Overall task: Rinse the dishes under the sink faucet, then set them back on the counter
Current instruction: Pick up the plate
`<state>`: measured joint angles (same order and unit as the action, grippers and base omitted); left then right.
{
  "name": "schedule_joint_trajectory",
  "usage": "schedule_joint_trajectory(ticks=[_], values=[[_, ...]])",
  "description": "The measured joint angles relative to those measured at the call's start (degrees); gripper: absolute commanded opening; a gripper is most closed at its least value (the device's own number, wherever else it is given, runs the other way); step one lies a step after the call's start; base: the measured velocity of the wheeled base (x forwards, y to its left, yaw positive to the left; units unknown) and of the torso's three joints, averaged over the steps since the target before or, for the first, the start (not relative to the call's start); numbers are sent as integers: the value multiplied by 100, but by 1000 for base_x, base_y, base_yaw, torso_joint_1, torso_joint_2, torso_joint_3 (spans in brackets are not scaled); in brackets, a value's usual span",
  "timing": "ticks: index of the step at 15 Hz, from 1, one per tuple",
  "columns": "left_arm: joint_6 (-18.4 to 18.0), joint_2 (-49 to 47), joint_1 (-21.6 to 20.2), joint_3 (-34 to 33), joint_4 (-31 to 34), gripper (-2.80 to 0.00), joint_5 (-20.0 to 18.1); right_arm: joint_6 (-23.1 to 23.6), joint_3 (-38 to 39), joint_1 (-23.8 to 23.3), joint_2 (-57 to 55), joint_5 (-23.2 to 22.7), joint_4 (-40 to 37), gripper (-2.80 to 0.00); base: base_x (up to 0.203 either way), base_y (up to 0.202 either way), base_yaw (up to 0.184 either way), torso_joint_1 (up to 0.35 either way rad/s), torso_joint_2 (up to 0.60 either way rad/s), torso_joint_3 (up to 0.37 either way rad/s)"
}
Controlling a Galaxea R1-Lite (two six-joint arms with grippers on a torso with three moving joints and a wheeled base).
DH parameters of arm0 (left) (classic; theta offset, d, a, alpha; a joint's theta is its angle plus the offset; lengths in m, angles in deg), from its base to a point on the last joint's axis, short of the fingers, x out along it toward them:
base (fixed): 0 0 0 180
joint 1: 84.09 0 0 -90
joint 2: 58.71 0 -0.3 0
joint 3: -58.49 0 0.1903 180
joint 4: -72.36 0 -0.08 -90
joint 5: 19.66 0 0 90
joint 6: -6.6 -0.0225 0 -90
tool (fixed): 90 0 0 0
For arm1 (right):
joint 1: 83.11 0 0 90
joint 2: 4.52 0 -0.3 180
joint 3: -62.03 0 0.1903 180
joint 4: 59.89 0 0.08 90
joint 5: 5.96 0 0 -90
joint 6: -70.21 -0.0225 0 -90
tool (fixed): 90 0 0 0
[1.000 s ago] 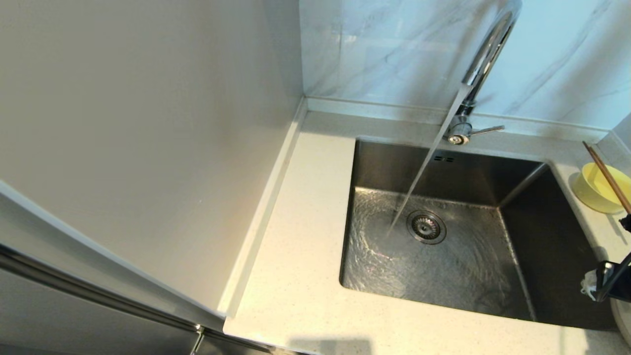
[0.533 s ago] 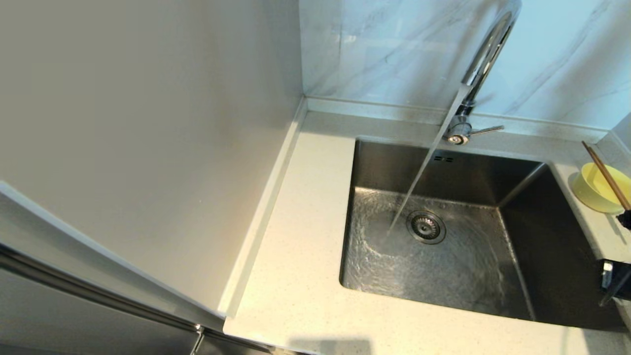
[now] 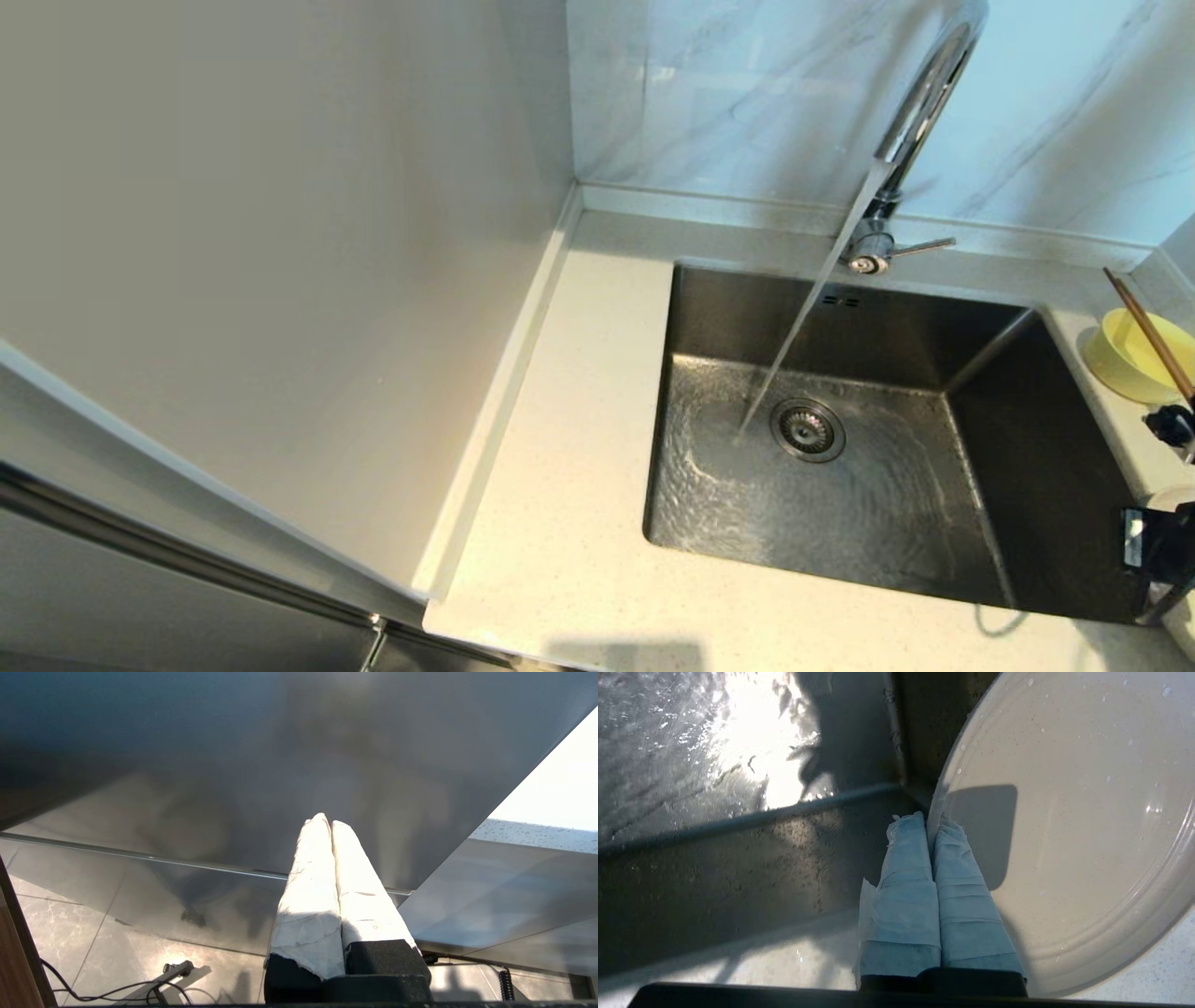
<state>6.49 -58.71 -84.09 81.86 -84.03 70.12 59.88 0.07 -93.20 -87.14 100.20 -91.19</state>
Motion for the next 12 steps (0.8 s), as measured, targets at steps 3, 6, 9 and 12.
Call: schedule_joint_trajectory(ticks=[3,6,9,12], values=[[0,0,0,0,5,-280,-2,5,174,243,296,108,6,-280,0,0,0,0,0,0],[4,0,0,0,1,-280,-1,99,253,628,677,89,0,-280,0,0,0,0,0,0],[3,0,0,0,0,-280,-5,225,293,1142,1076,76,-2,-280,0,0,0,0,0,0],[4,0,2,0,0,-280,0,250,291,1839,1371,84,10,-280,0,0,0,0,0,0]])
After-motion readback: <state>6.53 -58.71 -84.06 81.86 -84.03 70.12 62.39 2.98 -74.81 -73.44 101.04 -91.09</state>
